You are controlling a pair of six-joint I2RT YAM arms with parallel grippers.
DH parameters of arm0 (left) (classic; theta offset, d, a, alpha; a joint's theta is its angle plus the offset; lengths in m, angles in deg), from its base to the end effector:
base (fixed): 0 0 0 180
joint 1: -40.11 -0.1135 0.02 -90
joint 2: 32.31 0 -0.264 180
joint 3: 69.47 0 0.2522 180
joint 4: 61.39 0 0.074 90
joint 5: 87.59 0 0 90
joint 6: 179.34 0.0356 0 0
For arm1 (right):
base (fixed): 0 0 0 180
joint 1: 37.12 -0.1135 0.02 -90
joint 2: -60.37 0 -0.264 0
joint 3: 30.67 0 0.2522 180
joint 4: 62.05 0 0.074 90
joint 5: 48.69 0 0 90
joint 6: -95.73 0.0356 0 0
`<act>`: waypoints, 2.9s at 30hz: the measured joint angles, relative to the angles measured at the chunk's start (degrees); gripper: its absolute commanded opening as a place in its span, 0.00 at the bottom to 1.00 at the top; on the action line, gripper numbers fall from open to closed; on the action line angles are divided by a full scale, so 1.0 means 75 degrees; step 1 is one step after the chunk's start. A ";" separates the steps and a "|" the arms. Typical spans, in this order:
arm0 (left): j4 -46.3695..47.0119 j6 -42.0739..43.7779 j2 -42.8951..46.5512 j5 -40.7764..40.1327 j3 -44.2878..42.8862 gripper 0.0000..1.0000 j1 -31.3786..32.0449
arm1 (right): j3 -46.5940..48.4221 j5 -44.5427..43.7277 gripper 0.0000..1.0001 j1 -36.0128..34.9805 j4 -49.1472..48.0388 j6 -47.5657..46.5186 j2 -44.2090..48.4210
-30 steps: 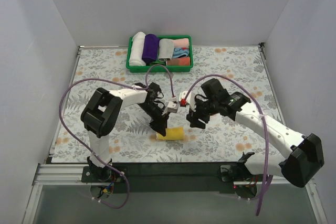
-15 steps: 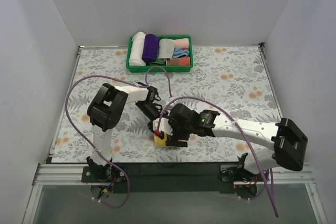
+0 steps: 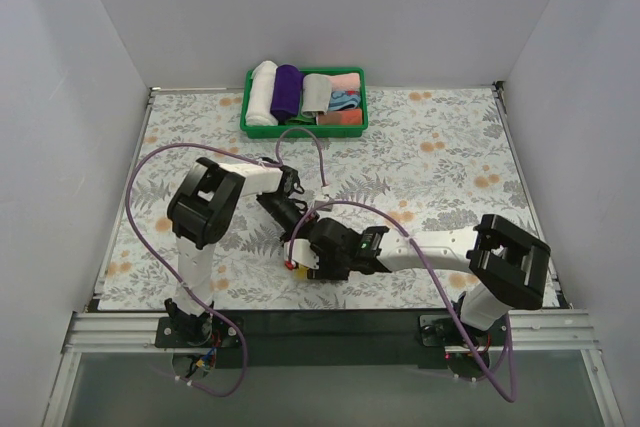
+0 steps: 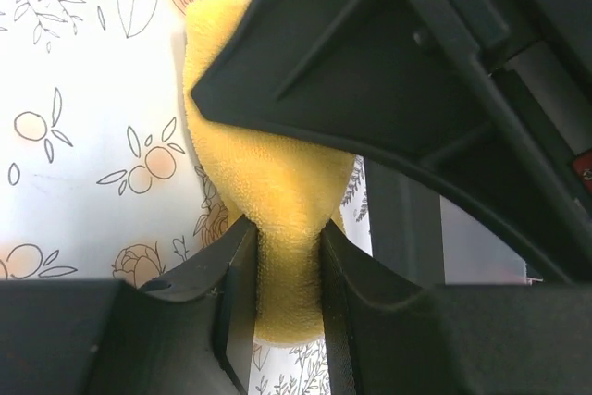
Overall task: Roll the towels
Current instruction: Roll the towel, then place the rolled towel into the container
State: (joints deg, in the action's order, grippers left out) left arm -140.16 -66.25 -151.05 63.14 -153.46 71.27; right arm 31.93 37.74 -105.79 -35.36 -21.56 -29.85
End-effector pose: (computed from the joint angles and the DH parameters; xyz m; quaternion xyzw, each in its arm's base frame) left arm 0.2558 -0.1910 0.1174 -0.2934 -0.7988 0.4813 0.2102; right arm 0.1142 0.2864 0.1716 -0.7004 0.6440 0.0805 0.2970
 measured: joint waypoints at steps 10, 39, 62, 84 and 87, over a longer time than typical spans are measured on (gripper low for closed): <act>-0.0090 -0.0146 0.0029 -0.0245 -0.0256 0.49 -0.0449 | -0.0329 0.0166 0.01 0.0052 -0.0475 0.0050 0.0166; 0.2081 -0.3582 0.3716 -0.1754 -0.1390 0.77 -0.2687 | 1.0089 0.2401 0.01 0.6834 0.2430 0.3724 -0.4689; 0.2917 -0.4188 0.4505 -0.1786 0.0393 0.77 -0.2690 | 1.0518 0.2104 0.01 0.6490 -0.0845 0.6656 -0.7099; 0.3279 -0.4287 0.4619 -0.1719 0.0921 0.76 -0.2739 | 1.0369 0.2468 0.01 0.6321 -0.1201 0.8294 -0.7385; 0.3279 -0.4287 0.4619 -0.1708 0.0938 0.76 -0.2739 | 1.0252 0.2463 0.02 0.6324 -0.1262 0.8413 -0.7385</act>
State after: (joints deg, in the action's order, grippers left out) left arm -115.57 -98.40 -116.41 50.33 -146.43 50.73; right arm 108.82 56.20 -58.36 -44.82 41.54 -85.23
